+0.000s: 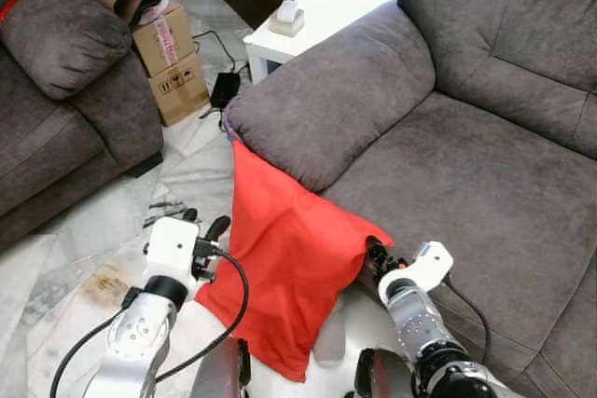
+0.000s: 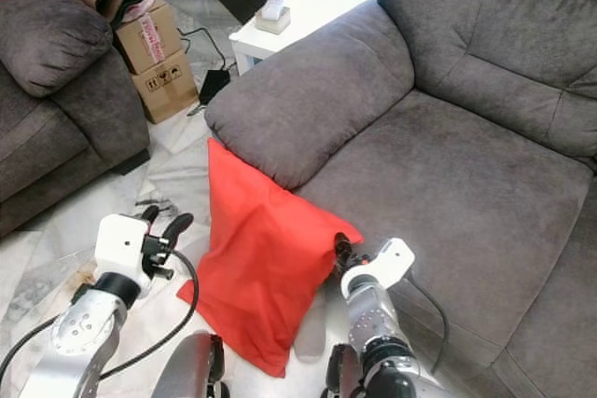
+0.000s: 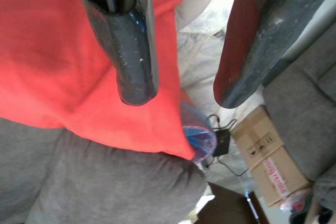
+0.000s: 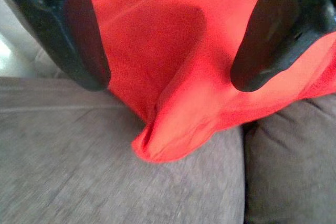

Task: Move the pillow to the sofa from floor

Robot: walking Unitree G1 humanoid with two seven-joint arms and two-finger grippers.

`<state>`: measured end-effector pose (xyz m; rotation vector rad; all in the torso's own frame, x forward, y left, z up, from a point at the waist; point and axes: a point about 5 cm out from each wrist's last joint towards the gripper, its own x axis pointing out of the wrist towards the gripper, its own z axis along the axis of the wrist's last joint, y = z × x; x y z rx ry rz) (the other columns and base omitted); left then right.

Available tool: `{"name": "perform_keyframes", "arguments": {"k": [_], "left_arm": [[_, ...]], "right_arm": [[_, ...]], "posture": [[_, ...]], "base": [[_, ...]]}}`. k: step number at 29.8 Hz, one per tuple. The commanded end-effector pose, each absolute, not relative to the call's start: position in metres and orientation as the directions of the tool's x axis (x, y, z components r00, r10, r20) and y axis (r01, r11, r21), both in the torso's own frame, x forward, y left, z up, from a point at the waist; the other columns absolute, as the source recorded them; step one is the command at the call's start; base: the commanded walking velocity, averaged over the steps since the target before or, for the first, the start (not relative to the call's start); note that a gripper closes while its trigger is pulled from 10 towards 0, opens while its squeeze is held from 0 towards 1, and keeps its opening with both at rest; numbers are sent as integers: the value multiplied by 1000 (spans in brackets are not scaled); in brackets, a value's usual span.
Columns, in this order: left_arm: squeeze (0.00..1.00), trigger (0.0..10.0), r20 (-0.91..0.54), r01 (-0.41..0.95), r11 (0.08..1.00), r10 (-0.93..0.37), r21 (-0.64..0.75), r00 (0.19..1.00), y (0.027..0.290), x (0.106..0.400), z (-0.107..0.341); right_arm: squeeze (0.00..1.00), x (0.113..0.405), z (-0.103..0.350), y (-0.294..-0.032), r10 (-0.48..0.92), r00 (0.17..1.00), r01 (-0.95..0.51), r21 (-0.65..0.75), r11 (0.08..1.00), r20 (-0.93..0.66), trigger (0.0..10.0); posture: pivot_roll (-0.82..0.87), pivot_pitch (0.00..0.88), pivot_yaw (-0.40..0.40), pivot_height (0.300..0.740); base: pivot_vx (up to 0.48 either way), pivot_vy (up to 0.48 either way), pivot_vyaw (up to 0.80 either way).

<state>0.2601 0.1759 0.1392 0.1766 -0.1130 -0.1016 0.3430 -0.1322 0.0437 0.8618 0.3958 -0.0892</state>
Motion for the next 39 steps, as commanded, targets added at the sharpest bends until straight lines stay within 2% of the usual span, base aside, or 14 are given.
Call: {"name": "perform_keyframes", "arguments": {"k": [1,7,8,9,10,17,25,32,39], "left_arm": [[0,10000,98,66,982,-84,175,992,181,253,141],[0,10000,96,55,981,-74,188,993,183,247,144],[0,10000,96,56,981,-75,188,993,183,245,145],[0,10000,95,56,981,-74,188,993,183,245,146],[0,10000,96,57,980,-76,189,993,182,244,149],[0,10000,95,50,979,-70,199,993,181,235,154],[0,10000,81,34,978,-52,207,995,182,222,162],[0,10000,90,27,978,-47,209,995,181,215,172],[0,10000,84,22,978,-40,207,996,181,211,176]], "right_arm": [[1000,342,42,-124,105,918,228,727,648,-381,10000],[1000,343,44,-119,109,915,220,709,670,-387,10000],[729,344,45,-118,112,916,213,705,677,-384,10000],[729,344,46,-118,113,917,209,703,680,-381,10000],[0,346,48,-116,117,921,196,700,686,-372,10000],[0,349,52,-117,99,930,175,663,728,-353,10000],[0,348,52,-113,102,936,158,663,732,-337,10000],[0,352,63,-99,176,953,62,727,684,-246,10000],[0,354,68,-89,215,952,16,737,676,-218,10000]], "posture": [[304,267,37,610],[326,274,39,610],[332,279,40,610],[334,282,40,610],[339,288,42,610],[372,330,52,610],[407,388,71,610],[437,415,85,610],[444,430,88,610]], "base": [[0,0,0],[0,0,0],[0,0,0],[0,0,0],[0,0,0],[0,0,0],[0,0,0],[0,0,0],[0,0,0]]}}
